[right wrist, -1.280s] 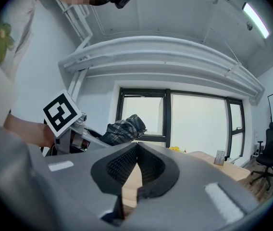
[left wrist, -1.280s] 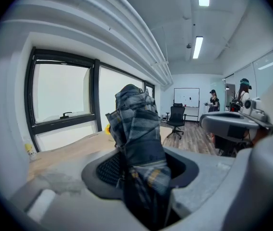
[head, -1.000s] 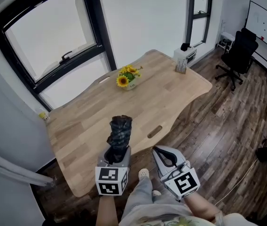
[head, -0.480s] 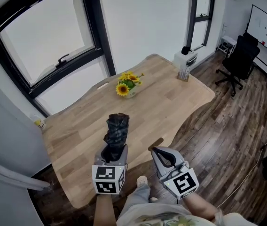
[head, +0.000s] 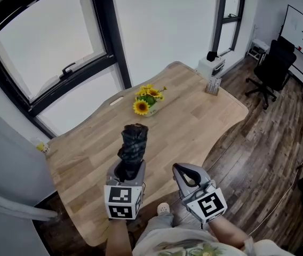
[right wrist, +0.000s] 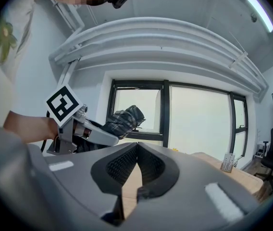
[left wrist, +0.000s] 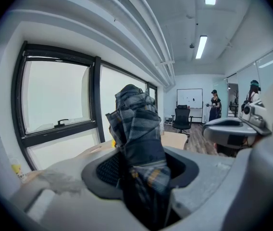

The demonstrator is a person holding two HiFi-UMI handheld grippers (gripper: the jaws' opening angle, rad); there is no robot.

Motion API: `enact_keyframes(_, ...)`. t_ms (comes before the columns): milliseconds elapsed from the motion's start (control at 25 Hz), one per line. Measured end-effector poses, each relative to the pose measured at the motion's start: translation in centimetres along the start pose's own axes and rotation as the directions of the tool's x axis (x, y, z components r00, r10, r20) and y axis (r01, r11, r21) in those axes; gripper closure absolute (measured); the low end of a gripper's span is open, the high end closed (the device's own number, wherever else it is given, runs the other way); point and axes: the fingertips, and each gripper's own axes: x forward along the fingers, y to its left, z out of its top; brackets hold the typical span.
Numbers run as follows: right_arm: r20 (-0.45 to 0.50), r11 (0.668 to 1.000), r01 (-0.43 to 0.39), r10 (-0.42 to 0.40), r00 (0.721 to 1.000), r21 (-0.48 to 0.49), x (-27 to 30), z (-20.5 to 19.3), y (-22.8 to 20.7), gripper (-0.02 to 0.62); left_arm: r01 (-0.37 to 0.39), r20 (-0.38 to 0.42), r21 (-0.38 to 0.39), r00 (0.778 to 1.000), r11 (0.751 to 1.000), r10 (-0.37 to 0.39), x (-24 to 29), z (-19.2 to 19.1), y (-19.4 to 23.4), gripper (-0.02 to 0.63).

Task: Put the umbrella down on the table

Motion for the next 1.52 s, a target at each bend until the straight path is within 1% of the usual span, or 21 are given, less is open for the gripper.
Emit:
enact_keyframes(240, -0.009, 1.0, 0.028, -0.028, 1.0, -0.01, 2.8, 0.1, -0.6, 0.595, 0.024, 0.01, 0.033, 1.0, 0.999, -0.025, 1.9, 1.1, 2.5, 0.383)
enact_keyframes(440, -0.009, 0.998, 0.059, -0.06, 0.998, -0.013, 4.2, -0.2, -0.7, 0.595, 0.039, 0.013, 0.069, 0.999, 0.997, -0.04, 2.9, 1.3, 4.3, 0.383)
enact_keyframes(680, -0.024, 0.996, 0.088, -0.088, 0.996, -0.024, 5.0, -0.3, -1.7, 0.595, 0.035, 0.013, 0.141, 0.999, 0.989, -0.037, 3.0, 1.9, 5.7, 0.383)
enact_keyframes(1080, -0.008, 0.997, 0.074, -0.074, 0.997, -0.034, 7.3, 0.2, -2.2, 0.595, 0.029, 0.018, 0.212, 0.999, 0.977, -0.033, 4.2, 3.3, 7.2, 0.383)
enact_keyframes(1240, -0.003, 0.997, 0.076, -0.076, 0.997, -0.032, 8.0, 0.4, -2.8, 0.595, 0.052, -0.007, 0.215, 0.999, 0.975, -0.051, 4.9, 3.4, 7.6, 0.382)
enact_keyframes(1400, 0.003, 0.996, 0.079, -0.079, 0.997, -0.034, 8.9, 0.5, -3.5, 0.595, 0.075, -0.045, 0.25, 0.997, 0.965, -0.066, 6.1, 3.2, 7.9, 0.382)
enact_keyframes(1520, 0.0, 0.996, 0.075, -0.075, 0.997, -0.04, 9.4, 0.3, -3.9, 0.595, 0.103, -0.077, 0.263, 0.993, 0.959, -0.086, 7.1, 2.7, 7.9, 0.382)
